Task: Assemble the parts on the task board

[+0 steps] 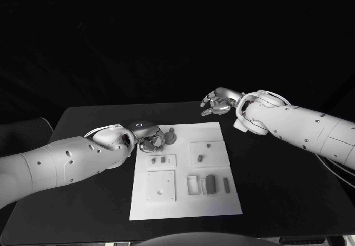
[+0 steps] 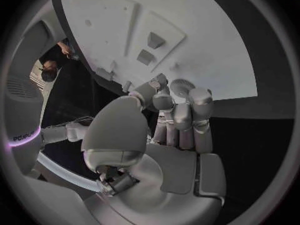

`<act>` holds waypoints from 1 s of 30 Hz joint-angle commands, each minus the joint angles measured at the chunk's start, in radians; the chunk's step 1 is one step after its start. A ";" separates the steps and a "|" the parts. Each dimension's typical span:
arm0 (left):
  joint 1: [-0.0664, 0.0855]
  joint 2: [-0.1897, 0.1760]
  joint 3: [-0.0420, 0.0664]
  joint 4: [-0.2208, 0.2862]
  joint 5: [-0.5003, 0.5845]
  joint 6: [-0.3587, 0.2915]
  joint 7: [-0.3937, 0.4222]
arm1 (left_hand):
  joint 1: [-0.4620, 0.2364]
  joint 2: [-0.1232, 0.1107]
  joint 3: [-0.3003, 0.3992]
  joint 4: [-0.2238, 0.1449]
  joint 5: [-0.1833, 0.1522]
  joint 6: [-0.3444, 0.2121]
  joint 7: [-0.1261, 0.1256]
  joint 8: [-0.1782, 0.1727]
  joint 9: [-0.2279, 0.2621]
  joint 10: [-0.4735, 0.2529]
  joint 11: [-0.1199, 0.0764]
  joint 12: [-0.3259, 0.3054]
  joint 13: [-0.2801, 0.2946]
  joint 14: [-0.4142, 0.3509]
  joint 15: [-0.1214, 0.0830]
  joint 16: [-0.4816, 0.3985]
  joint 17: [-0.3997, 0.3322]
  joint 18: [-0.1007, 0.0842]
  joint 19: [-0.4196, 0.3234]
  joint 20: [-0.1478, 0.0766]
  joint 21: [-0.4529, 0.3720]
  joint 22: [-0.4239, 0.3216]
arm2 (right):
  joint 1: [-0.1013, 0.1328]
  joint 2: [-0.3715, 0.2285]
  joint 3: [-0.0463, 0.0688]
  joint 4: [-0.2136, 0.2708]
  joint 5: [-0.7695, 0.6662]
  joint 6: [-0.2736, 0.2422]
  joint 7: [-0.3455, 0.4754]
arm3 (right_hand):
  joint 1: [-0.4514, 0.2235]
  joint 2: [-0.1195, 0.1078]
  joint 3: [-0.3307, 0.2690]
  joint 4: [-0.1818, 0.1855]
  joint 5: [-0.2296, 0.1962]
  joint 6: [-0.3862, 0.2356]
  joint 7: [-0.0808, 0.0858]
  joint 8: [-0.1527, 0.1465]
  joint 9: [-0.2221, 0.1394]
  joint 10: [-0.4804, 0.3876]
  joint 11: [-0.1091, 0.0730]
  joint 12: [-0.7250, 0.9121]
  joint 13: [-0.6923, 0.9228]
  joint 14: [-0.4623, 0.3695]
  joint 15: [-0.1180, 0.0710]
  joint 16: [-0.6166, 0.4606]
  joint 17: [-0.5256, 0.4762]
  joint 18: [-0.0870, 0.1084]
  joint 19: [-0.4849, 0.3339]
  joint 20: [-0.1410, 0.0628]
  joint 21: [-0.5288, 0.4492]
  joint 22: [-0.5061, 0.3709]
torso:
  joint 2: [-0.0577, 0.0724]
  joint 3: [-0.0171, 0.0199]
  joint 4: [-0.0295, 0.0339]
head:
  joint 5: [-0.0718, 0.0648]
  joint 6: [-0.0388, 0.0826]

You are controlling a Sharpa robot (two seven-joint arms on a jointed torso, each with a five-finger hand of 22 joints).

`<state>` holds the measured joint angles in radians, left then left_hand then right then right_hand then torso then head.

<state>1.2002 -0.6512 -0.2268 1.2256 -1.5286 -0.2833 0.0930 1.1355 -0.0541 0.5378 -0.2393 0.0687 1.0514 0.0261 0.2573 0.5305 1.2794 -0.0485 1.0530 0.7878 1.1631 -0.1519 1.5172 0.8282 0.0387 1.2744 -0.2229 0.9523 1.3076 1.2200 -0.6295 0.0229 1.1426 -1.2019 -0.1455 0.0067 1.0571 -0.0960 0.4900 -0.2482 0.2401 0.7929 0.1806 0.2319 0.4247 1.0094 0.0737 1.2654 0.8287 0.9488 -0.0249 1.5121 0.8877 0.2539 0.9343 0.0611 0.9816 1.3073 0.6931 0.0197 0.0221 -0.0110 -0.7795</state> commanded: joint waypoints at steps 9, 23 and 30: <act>0.001 0.010 -0.001 -0.030 0.045 0.034 -0.005 | -0.005 0.006 0.004 -0.005 0.003 0.045 0.040 0.007 0.025 0.010 0.002 -0.004 -0.002 0.008 0.000 -0.003 -0.001 0.089 0.009 0.001 0.004 0.013 | 0.000 0.001 0.000 0.000 -0.003 0.004 0.006 | -0.011 0.001 0.001 0.006 0.005 0.000 0.005 0.004 -0.002 -0.007 -0.001 0.004 -0.002 0.000 -0.005 0.006 -0.002 0.008 0.002 -0.004 -0.003 0.004 | 0.002 -0.0007 -0.0032 | 0.006 0.000; 0.000 0.023 -0.003 -0.057 0.027 0.054 -0.003 | -0.005 0.006 0.005 -0.005 0.004 0.044 0.040 0.007 0.026 0.010 0.002 -0.005 -0.004 0.008 0.000 -0.004 -0.002 0.088 0.009 0.001 0.003 0.013 | 0.000 0.002 0.000 0.000 -0.003 0.004 0.007 | -0.011 0.001 0.001 0.007 0.005 0.000 0.005 0.004 -0.002 -0.007 -0.001 0.004 -0.002 0.000 -0.005 0.006 -0.002 0.008 0.002 -0.004 -0.003 0.004 | 0.002 0.0006 -0.0044 | 0.005 -0.003; 0.000 0.026 -0.004 -0.058 0.027 0.064 -0.002 | -0.005 0.006 0.005 -0.006 0.004 0.044 0.040 0.007 0.026 0.011 0.002 -0.006 -0.005 0.008 0.000 -0.004 -0.002 0.088 0.009 0.001 0.003 0.013 | 0.000 0.002 0.000 0.000 -0.003 0.004 0.006 | -0.011 0.002 0.001 0.007 0.005 0.000 0.005 0.004 -0.002 -0.007 -0.001 0.004 -0.002 0.000 -0.005 0.006 -0.002 0.008 0.002 -0.004 -0.003 0.004 | 0.002 0.0007 -0.0043 | 0.003 -0.004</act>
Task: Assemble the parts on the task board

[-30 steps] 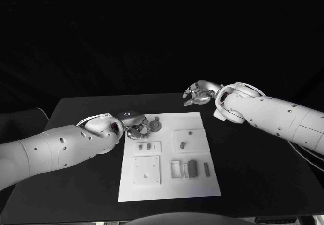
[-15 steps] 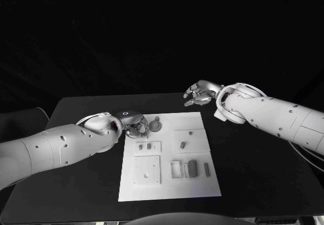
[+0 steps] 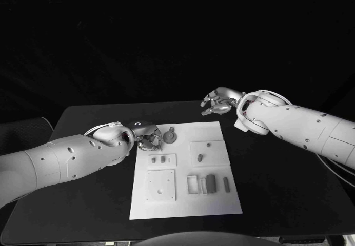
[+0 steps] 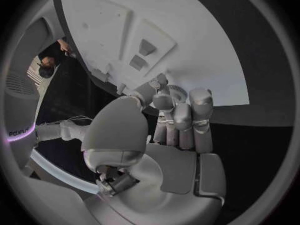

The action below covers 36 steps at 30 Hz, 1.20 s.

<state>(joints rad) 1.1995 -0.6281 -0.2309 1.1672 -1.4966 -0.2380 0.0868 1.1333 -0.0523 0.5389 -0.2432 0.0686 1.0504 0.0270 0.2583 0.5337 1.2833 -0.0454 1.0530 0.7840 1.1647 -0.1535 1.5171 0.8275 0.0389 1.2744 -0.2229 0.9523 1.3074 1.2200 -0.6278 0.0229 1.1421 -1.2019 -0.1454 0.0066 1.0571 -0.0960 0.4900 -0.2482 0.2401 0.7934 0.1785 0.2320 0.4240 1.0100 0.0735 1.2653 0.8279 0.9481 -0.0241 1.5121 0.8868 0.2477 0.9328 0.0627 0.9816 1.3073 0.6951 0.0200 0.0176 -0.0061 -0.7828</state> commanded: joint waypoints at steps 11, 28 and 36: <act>0.001 0.007 -0.001 0.002 -0.013 0.034 0.006 | -0.003 0.004 0.005 -0.002 0.005 0.045 0.039 0.006 0.024 0.007 -0.001 -0.006 -0.002 0.007 0.002 -0.004 -0.001 0.088 0.009 0.001 0.003 0.013 | 0.000 0.001 0.000 0.000 -0.003 0.005 0.007 | -0.011 0.002 0.001 0.007 0.005 -0.001 0.007 0.004 -0.002 -0.007 -0.001 0.004 -0.002 0.001 -0.006 0.006 -0.001 0.014 0.004 -0.006 -0.003 0.004 | -0.001 -0.0003 0.0010 | -0.002 -0.003; 0.000 0.021 -0.004 -0.012 -0.017 0.030 0.001 | -0.005 0.004 0.005 -0.001 0.005 0.043 0.039 0.006 0.025 0.008 -0.001 -0.007 -0.004 0.007 0.002 -0.005 -0.002 0.087 0.009 0.001 0.002 0.012 | 0.000 0.000 0.000 0.000 -0.003 0.006 0.005 | -0.010 0.002 0.001 0.007 0.005 -0.001 0.007 0.004 -0.002 -0.007 -0.001 0.005 -0.002 0.001 -0.006 0.007 -0.002 0.014 0.004 -0.006 -0.003 0.004 | -0.001 0.0003 0.0004 | -0.005 -0.003; 0.000 0.024 -0.005 -0.019 -0.023 0.043 -0.009 | -0.005 0.004 0.005 -0.001 0.005 0.042 0.039 0.006 0.025 0.008 -0.001 -0.007 -0.004 0.007 0.002 -0.005 -0.002 0.087 0.009 0.001 0.002 0.012 | 0.000 -0.001 0.000 0.001 -0.003 0.007 0.005 | -0.010 0.002 0.001 0.007 0.005 -0.001 0.007 0.004 -0.002 -0.008 -0.001 0.005 -0.002 0.001 -0.006 0.007 -0.002 0.014 0.004 -0.006 -0.003 0.004 | 0.000 0.0010 0.0005 | -0.003 -0.002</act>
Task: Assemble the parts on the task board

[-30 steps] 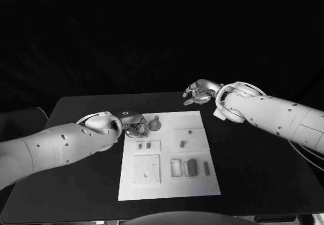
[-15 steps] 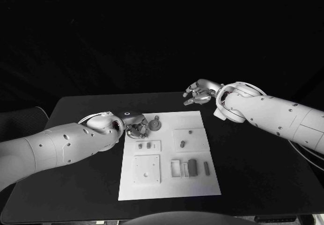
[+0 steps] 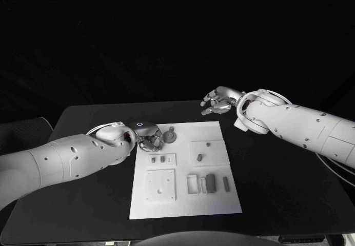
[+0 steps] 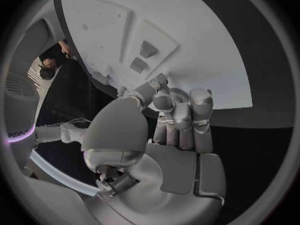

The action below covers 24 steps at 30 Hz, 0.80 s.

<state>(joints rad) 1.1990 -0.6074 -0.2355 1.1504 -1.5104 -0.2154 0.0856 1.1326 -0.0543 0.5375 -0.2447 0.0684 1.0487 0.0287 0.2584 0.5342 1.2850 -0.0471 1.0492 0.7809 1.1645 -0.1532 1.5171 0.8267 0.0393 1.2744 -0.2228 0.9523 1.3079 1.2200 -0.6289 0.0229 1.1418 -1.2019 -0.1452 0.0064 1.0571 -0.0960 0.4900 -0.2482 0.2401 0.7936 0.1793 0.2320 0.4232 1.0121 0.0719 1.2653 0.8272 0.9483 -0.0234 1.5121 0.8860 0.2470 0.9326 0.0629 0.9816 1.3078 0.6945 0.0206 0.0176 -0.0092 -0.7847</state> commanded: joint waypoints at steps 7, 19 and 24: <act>0.001 0.006 0.000 -0.011 -0.016 0.036 -0.010 | -0.006 0.007 0.007 0.001 0.004 0.043 0.038 0.006 0.025 0.006 0.001 -0.004 -0.001 0.007 0.002 -0.006 -0.001 0.087 0.009 0.001 0.001 0.012 | 0.000 -0.001 0.000 0.001 -0.003 0.007 0.005 | -0.010 0.002 0.001 0.007 0.005 -0.001 0.006 0.004 -0.001 -0.010 0.001 0.005 -0.002 0.000 -0.007 0.007 -0.001 0.015 0.004 -0.006 -0.003 0.004 | 0.000 -0.0002 0.0001 | 0.001 -0.001; 0.000 0.015 0.000 -0.017 -0.020 0.035 -0.012 | -0.006 0.006 0.007 0.001 0.003 0.043 0.038 0.006 0.025 0.006 0.001 -0.004 -0.002 0.007 0.002 -0.006 -0.001 0.086 0.008 0.001 0.001 0.011 | 0.000 0.001 0.000 0.001 -0.003 0.008 0.005 | -0.009 0.002 0.002 0.007 0.005 -0.001 0.006 0.004 -0.002 -0.010 0.001 0.005 -0.002 0.000 -0.007 0.007 -0.001 0.015 0.004 -0.007 -0.003 0.004 | 0.000 -0.0005 0.0010 | 0.004 0.000; 0.000 0.022 0.000 -0.021 -0.018 0.035 -0.010 | -0.006 0.006 0.007 0.001 0.003 0.043 0.038 0.007 0.025 0.006 0.001 -0.004 -0.002 0.007 0.002 -0.006 -0.002 0.086 0.008 0.000 0.001 0.011 | 0.000 0.005 0.000 -0.001 -0.003 0.010 0.006 | -0.009 0.002 0.002 0.006 0.005 -0.001 0.006 0.004 -0.002 -0.010 0.001 0.005 -0.002 0.000 -0.007 0.007 -0.001 0.015 0.004 -0.007 -0.003 0.004 | 0.000 -0.0011 0.0002 | 0.005 0.001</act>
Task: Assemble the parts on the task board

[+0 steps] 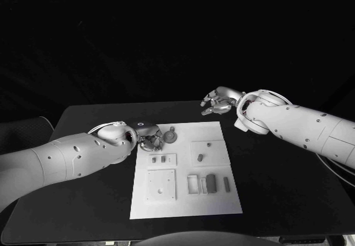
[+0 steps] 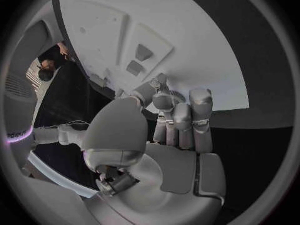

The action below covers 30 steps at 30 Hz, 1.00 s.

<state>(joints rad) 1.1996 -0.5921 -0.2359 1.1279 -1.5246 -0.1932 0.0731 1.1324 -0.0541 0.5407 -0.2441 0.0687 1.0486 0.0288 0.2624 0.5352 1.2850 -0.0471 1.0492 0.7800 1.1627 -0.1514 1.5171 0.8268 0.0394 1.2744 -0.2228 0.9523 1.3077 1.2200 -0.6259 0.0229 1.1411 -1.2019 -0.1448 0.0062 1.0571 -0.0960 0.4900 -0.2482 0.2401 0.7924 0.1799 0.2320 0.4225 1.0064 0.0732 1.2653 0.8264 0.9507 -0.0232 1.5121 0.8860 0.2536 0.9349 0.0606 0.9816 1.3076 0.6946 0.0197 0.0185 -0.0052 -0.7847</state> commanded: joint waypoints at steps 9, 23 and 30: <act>0.000 0.013 0.000 0.001 -0.011 0.020 0.005 | -0.006 0.006 0.004 0.001 0.003 0.043 0.037 0.003 0.025 0.006 0.001 -0.004 -0.001 0.008 0.000 -0.007 -0.002 0.086 0.008 0.000 0.000 0.011 | 0.000 0.003 0.000 -0.001 -0.003 0.011 0.006 | -0.009 0.003 0.002 0.006 0.005 0.000 0.006 0.005 -0.001 -0.004 -0.001 0.005 -0.002 -0.002 -0.007 0.007 -0.002 0.008 0.001 -0.004 -0.003 0.004 | 0.000 0.0013 -0.0008 | 0.000 0.002; 0.000 0.013 0.000 0.003 -0.019 0.030 0.005 | -0.005 0.006 0.005 0.000 0.003 0.043 0.037 0.003 0.025 0.006 0.001 -0.005 -0.002 0.008 0.000 -0.007 -0.002 0.086 0.008 0.000 0.000 0.011 | 0.000 0.003 0.000 -0.001 -0.003 0.011 0.006 | -0.008 0.003 0.002 0.006 0.005 0.000 0.006 0.005 -0.001 -0.004 -0.001 0.005 -0.002 -0.002 -0.007 0.007 -0.002 0.008 0.001 -0.004 -0.003 0.004 | 0.000 0.0006 -0.0002 | -0.001 0.001; 0.000 0.013 0.000 0.006 -0.019 0.029 0.013 | -0.005 0.005 0.005 -0.001 0.003 0.043 0.037 0.004 0.026 0.006 0.001 -0.005 -0.002 0.009 0.000 -0.007 -0.002 0.086 0.008 0.000 0.000 0.011 | 0.000 0.004 0.000 -0.002 -0.003 0.011 0.007 | -0.008 0.003 0.002 0.006 0.005 0.000 0.006 0.005 -0.001 -0.005 -0.001 0.006 -0.002 -0.002 -0.007 0.007 -0.002 0.008 0.001 -0.004 -0.004 0.004 | 0.000 -0.0002 -0.0002 | -0.001 0.001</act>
<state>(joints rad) 1.2014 -0.5839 -0.2350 1.1282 -1.5389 -0.1804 0.0705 1.1302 -0.0520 0.5428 -0.2470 0.0687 1.0485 0.0290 0.2626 0.5592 1.2865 -0.0487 1.0492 0.7791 1.1647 -0.1534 1.5171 0.8260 0.0396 1.2744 -0.2228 0.9523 1.3074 1.2199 -0.6224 0.0229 1.1389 -1.2019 -0.1439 0.0064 1.0571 -0.0960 0.4900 -0.2482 0.2401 0.7920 0.1763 0.2320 0.4227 1.0099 0.0731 1.2653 0.8256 0.9490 -0.0212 1.5121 0.8853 0.2473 0.9345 0.0610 0.9816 1.3074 0.6949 0.0202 0.0182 -0.0063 -0.7838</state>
